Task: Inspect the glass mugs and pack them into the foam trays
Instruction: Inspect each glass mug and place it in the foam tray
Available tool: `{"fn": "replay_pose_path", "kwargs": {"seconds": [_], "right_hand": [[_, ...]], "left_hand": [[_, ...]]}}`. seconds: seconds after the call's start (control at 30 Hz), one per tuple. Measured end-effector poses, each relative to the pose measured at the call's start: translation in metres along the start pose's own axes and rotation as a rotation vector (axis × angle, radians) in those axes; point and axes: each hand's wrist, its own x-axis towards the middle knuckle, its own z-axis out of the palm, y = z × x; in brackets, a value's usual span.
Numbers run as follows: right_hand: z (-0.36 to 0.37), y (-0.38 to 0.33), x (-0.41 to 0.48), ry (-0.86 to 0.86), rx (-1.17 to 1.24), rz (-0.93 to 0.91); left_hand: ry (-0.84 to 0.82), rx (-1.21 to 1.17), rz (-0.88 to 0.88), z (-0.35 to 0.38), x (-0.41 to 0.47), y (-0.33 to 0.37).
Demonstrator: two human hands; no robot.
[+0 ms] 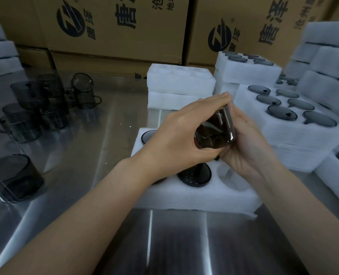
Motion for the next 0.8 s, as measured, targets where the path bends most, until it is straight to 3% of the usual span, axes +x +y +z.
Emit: {"fn": "replay_pose_path", "kwargs": {"seconds": [0.1,0.23,0.33,0.43,0.6,0.7,0.8], "right_hand": [[0.001,0.002,0.0,0.038,-0.111,-0.046],[0.002,-0.002,-0.005,0.109,-0.498,-0.285],[0.007,-0.005,-0.013,0.05,-0.795,-0.413],[0.01,-0.007,-0.014,-0.022,-0.98,-0.371],[0.005,-0.027,-0.019,-0.013,-0.974,-0.25],[0.0,-0.035,-0.025,0.081,-1.037,-0.26],[-0.009,-0.041,-0.037,0.033,-1.138,-0.142]], "left_hand": [[-0.012,0.04,0.01,0.0,-0.001,-0.005],[-0.016,0.121,0.003,0.001,-0.001,-0.012],[-0.075,0.099,-0.064,0.001,-0.002,-0.018],[-0.11,0.044,-0.031,0.001,-0.001,-0.02],[-0.14,0.014,-0.002,0.001,-0.002,-0.018],[-0.145,-0.024,-0.102,-0.004,-0.002,-0.022],[-0.113,0.083,-0.273,-0.009,-0.002,-0.034]]}}
